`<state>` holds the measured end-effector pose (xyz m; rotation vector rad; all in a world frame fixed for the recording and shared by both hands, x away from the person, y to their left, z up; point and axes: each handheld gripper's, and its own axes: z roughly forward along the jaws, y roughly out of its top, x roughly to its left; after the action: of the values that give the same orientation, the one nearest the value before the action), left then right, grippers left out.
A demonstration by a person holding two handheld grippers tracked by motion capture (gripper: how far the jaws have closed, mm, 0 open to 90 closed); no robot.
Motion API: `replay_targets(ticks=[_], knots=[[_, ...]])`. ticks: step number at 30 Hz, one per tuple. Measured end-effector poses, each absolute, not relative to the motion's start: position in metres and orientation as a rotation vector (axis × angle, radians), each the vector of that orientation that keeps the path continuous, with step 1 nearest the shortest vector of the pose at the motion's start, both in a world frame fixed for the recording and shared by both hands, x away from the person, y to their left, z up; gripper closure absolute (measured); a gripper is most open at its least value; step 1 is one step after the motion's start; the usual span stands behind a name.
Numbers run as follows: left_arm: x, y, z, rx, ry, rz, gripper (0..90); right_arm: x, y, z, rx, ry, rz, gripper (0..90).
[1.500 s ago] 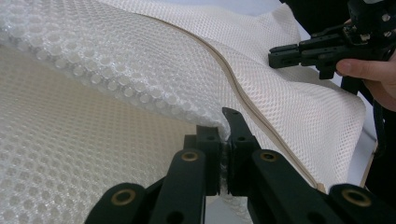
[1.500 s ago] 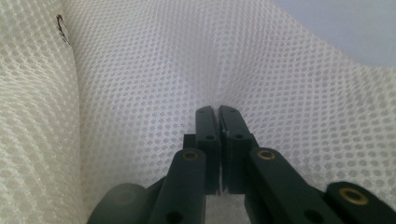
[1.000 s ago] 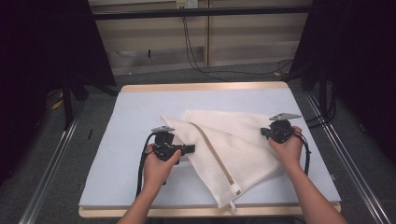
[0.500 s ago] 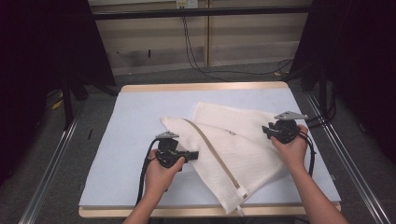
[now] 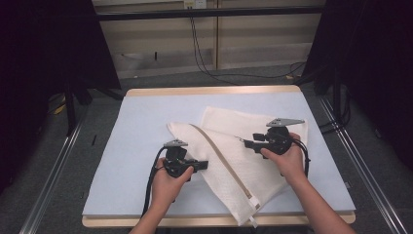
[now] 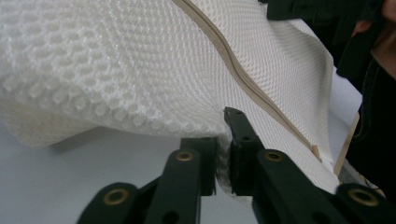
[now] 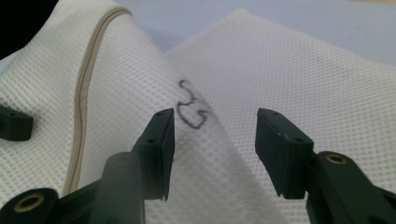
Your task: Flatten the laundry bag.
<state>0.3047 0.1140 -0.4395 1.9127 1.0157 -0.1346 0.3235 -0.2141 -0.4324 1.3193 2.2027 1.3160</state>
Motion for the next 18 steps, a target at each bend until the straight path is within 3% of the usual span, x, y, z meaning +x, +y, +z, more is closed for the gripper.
replay_targets(ticks=[2, 6, 14, 18], knots=[[0.307, 0.119, -0.438, 1.899, 1.033, -0.118, 72.1, 0.321, -0.209, -0.436, 1.297, 2.247, 1.290, 48.7], [0.315, 0.135, -0.435, 1.824, 1.076, -0.081, 47.5, 0.318, -0.206, -0.445, 1.274, 2.287, 1.260, 53.9], [0.344, 0.152, -0.436, 1.685, 1.157, -0.059, 42.1, 0.311, -0.208, -0.448, 1.234, 2.345, 1.256, 67.2], [0.353, 0.151, -0.439, 1.657, 1.172, -0.038, 51.1, 0.310, -0.209, -0.450, 1.204, 2.371, 1.258, 71.7]])
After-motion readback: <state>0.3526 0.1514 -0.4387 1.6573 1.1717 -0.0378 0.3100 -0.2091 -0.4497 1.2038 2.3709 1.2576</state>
